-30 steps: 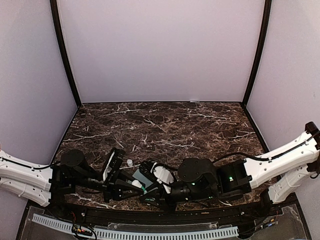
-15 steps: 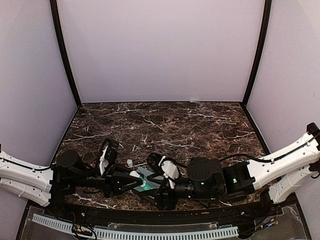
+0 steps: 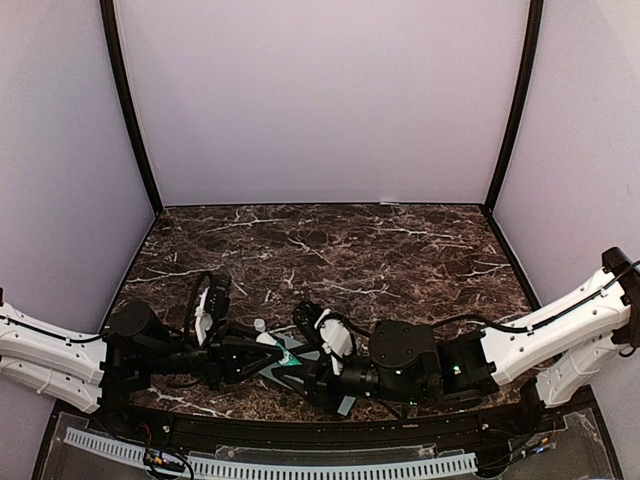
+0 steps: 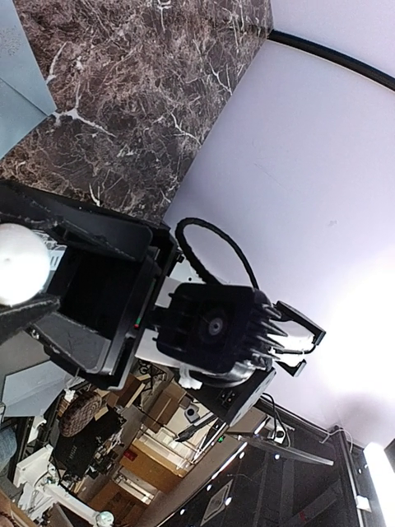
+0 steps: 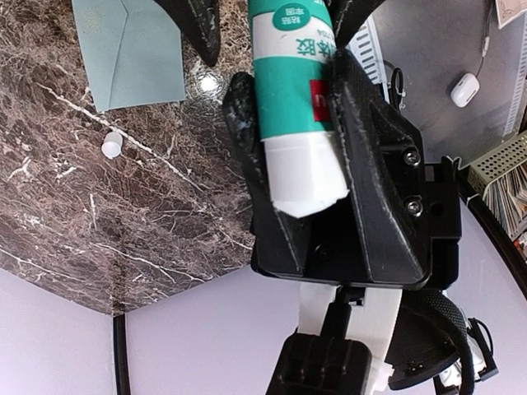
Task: Place the letter into the envelope and seal it
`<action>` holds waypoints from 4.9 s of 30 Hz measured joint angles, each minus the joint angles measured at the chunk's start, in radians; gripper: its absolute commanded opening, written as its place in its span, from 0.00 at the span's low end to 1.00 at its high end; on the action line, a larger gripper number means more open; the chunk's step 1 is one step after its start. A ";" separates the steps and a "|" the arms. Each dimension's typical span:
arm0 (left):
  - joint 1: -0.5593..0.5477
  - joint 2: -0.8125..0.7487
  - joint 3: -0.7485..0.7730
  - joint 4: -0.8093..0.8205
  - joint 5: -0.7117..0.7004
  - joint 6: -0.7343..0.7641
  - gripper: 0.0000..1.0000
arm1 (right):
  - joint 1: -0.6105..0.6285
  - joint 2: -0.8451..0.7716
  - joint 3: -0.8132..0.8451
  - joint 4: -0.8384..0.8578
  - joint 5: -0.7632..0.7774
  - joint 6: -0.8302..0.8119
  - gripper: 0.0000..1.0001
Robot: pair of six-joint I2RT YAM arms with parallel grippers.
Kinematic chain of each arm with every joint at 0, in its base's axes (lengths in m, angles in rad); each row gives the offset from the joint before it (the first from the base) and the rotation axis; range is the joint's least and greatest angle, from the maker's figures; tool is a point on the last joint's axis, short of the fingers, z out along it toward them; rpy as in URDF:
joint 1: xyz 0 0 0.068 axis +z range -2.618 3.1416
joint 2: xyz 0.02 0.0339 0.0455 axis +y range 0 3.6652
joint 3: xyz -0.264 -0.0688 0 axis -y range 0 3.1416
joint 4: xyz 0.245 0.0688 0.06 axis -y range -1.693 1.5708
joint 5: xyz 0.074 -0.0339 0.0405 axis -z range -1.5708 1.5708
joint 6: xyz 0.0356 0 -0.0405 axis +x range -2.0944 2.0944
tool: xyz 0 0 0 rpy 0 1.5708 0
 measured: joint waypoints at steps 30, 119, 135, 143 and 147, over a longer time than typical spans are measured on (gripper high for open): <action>0.000 0.023 0.000 0.014 -0.026 -0.002 0.05 | 0.001 -0.006 0.001 0.032 0.049 0.019 0.24; 0.134 0.829 0.622 -0.540 -0.439 0.314 0.24 | -0.238 -0.596 -0.153 -0.875 0.037 0.384 0.00; 0.111 0.944 0.682 -0.558 -0.338 0.406 0.51 | -0.459 -0.408 0.066 -1.104 -0.358 0.220 0.00; 0.111 0.880 0.632 -0.554 -0.326 0.422 0.59 | -0.506 -0.258 0.189 -1.204 -0.385 0.159 0.00; 0.111 0.765 0.551 -0.544 -0.338 0.422 0.61 | -0.515 -0.219 0.196 -1.214 -0.369 0.170 0.00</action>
